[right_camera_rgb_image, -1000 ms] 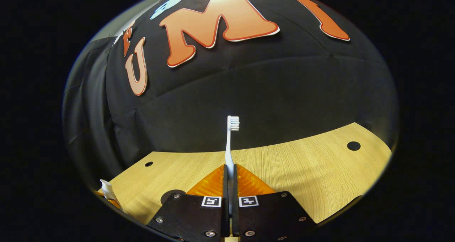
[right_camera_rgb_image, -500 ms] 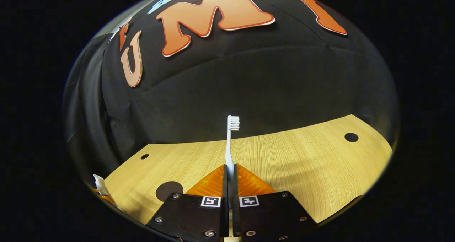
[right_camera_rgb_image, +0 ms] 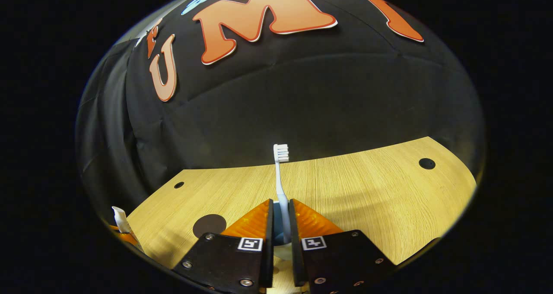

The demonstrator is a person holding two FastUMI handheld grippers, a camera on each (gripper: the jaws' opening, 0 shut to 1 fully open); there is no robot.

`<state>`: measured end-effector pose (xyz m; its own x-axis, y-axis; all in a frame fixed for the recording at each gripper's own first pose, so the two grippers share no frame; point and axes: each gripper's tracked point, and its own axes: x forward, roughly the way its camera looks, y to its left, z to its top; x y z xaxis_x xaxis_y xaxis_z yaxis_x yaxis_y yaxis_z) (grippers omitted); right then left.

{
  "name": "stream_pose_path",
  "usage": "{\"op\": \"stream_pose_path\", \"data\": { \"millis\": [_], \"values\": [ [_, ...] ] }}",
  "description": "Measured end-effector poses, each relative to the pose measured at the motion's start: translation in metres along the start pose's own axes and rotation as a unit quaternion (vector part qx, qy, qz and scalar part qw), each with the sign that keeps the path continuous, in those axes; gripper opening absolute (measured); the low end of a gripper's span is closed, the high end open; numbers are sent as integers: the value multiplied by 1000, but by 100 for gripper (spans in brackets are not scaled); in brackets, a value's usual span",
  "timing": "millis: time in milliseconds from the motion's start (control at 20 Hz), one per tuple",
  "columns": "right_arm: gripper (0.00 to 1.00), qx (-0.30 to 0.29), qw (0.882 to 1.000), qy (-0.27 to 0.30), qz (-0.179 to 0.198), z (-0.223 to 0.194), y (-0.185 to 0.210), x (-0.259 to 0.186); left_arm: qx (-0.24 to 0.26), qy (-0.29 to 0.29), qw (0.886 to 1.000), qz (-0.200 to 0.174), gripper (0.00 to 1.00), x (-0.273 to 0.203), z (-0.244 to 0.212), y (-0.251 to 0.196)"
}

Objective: Put the toothbrush and toothpaste on the desktop into the cup, then pick up the cup and place it on the coaster on the desktop.

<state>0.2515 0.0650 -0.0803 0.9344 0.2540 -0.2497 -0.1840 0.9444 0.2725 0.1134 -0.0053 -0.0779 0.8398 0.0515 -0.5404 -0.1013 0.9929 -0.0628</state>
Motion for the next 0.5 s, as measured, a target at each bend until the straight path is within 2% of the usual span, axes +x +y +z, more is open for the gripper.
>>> {"op": "stream_pose_path", "data": {
  "millis": [150,300,450,500],
  "values": [
    [42,-9,1000,-8,-8,4,-5,-10,2,-11,1000,0,13,5,9,0],
    [54,0,1000,-13,-5,8,-7,-25,6,-28,1000,5,13,10,16,5],
    [71,-4,1000,-20,-7,10,-13,-45,7,-46,999,2,13,13,23,2],
    [75,-9,1000,-25,-8,11,-15,-53,8,-52,999,0,13,13,22,1]
  ]
}}
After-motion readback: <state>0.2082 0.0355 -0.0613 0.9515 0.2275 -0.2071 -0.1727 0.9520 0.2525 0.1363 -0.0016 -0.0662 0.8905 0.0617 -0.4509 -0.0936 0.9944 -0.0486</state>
